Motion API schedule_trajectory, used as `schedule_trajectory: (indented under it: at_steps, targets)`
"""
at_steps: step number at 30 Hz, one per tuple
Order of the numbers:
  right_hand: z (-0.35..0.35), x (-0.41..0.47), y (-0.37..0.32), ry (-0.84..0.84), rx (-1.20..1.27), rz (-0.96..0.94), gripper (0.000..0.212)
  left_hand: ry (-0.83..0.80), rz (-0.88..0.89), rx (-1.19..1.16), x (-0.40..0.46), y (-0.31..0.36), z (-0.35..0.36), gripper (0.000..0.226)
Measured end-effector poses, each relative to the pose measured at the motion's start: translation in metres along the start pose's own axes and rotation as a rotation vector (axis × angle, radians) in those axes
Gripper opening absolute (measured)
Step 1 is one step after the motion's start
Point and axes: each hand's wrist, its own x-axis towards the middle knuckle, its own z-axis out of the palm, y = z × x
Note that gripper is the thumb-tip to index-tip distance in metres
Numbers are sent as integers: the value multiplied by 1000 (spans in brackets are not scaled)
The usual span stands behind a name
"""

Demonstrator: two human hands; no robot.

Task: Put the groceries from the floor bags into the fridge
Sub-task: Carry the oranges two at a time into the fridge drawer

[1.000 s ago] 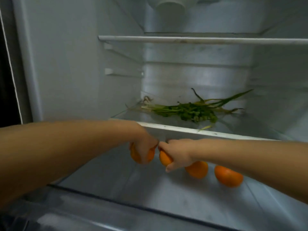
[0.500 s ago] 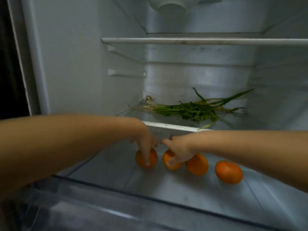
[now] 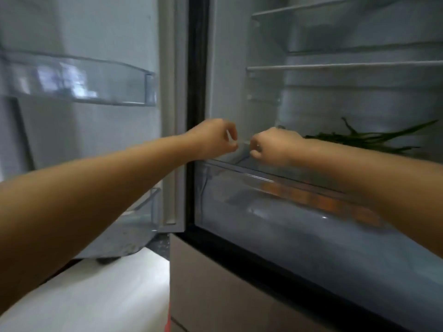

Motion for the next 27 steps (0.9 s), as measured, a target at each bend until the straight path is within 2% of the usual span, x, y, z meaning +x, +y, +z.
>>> schedule_trajectory:
  at_steps: [4,8,11,20,23,27]
  targets:
    - [-25,-35,-64,244,137,-143,28,77,-42,-95,-84,-25,-25,16]
    - [-37,-73,-148,247,170,-340,24,34,-96,-157,-182,-57,-41,15]
    - [-31,-90,-236,233,260,-465,26,34,-226,-138,-275,-102,-54,17]
    - [2,-128,-590,23,430,-764,30,-105,-843,140,-597,-273,-128,21]
    - [8,-136,-677,-58,472,-821,32,-160,-956,164,-667,-311,-137,23]
    - [28,-138,-764,-157,460,-897,33,-156,-1084,121,-735,-358,-131,23]
